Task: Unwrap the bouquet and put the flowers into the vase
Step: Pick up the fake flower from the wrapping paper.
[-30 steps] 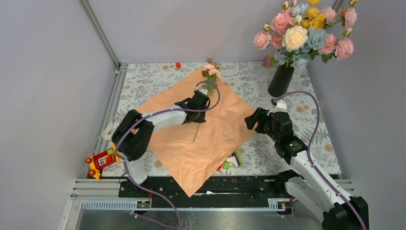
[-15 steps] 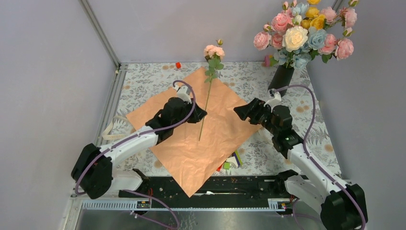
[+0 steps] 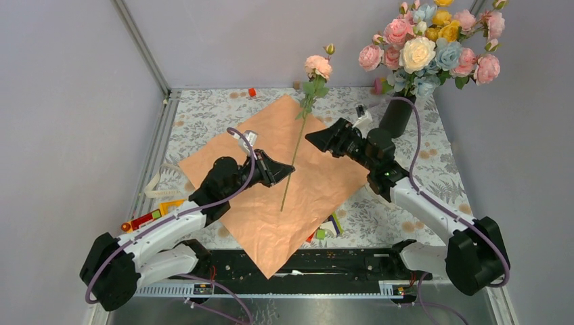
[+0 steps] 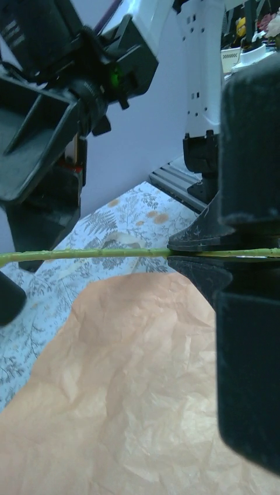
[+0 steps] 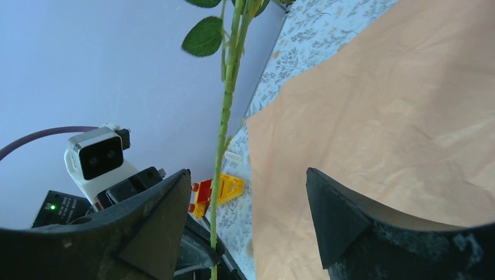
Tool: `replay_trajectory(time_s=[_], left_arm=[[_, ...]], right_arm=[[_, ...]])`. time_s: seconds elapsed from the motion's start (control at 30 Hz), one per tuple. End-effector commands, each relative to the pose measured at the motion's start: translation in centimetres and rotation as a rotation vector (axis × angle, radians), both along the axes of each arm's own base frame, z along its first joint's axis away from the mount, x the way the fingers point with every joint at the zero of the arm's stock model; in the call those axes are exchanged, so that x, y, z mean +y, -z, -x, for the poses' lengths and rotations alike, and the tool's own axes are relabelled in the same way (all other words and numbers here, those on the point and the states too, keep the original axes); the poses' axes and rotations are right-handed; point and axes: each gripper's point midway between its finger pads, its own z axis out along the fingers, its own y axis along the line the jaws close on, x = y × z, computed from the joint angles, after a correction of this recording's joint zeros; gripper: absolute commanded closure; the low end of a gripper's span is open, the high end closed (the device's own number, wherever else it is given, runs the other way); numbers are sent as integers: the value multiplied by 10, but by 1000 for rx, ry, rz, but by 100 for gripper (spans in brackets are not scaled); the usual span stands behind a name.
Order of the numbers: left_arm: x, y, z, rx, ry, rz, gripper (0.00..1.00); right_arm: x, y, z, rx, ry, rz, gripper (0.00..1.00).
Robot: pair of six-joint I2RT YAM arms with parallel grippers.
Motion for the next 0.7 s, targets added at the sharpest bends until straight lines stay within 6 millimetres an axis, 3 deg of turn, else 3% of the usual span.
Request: replay_trajectory(time_s=[0.0, 0.13, 0.27, 0.37, 0.67], left_arm=[[0, -29, 16, -94, 57, 74, 100], [6, -27, 20, -107, 49, 51, 100], [8, -35, 27, -147, 66, 56, 100], [9, -37, 28, -165, 69, 47, 100], [13, -30, 31, -164, 61, 18, 100]], right_arm=[[20, -53, -3, -105, -53, -84, 23], [29, -68, -11, -123, -63, -103, 23], [41, -65, -27, -71, -70, -85, 27], [47, -74, -34, -78, -72, -92, 29], [50, -84, -49, -72, -36, -89, 48]])
